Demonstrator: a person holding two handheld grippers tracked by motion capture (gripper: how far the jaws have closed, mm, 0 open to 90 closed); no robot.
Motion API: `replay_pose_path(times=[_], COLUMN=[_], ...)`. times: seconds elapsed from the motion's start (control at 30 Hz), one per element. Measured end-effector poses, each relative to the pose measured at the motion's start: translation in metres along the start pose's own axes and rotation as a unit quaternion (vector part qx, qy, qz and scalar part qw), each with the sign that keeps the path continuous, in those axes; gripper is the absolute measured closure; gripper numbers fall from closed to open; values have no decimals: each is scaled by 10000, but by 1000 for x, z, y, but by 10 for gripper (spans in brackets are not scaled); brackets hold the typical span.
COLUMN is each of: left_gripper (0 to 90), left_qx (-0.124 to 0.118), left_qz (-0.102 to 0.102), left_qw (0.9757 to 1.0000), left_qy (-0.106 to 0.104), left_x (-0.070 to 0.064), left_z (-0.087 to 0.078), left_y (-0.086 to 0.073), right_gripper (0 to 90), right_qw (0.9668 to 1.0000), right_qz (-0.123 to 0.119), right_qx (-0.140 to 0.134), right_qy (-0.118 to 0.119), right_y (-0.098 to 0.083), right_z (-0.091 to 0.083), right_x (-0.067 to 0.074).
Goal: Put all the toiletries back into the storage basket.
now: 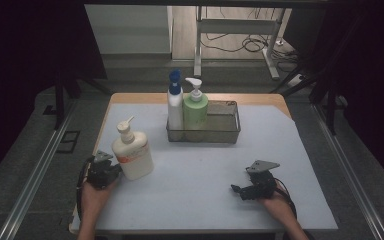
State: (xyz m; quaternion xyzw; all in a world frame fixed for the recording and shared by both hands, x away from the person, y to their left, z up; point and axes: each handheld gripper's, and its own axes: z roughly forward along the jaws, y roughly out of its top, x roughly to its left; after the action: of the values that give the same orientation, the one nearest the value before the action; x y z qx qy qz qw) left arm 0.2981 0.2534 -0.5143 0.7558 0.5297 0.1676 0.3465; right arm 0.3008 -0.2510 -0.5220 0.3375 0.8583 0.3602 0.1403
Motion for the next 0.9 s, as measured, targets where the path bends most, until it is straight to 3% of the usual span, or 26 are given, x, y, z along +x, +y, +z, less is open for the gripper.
replay_pose_path(times=[0.47,0.63,0.77,0.9], left_gripper=[893,893,892,892], left_qx=[132,238,137,212], left_qz=[396,745,655,708], left_qw=[9979,9948,9958,9953], left_qy=[-486,-652,-632,-632], left_x=[-22,-31,-30,-33], left_z=[10,15,14,15], left_y=[5,8,15,18], right_gripper=[105,105,105,105], right_qw=[10000,10000,10000,10000], right_qz=[-2,-3,-5,-3], right_qx=[-3,-3,-5,-5], right_qy=[-1,-2,-4,-1], right_y=[0,0,0,0], right_z=[0,0,0,0], right_x=[0,0,0,0])
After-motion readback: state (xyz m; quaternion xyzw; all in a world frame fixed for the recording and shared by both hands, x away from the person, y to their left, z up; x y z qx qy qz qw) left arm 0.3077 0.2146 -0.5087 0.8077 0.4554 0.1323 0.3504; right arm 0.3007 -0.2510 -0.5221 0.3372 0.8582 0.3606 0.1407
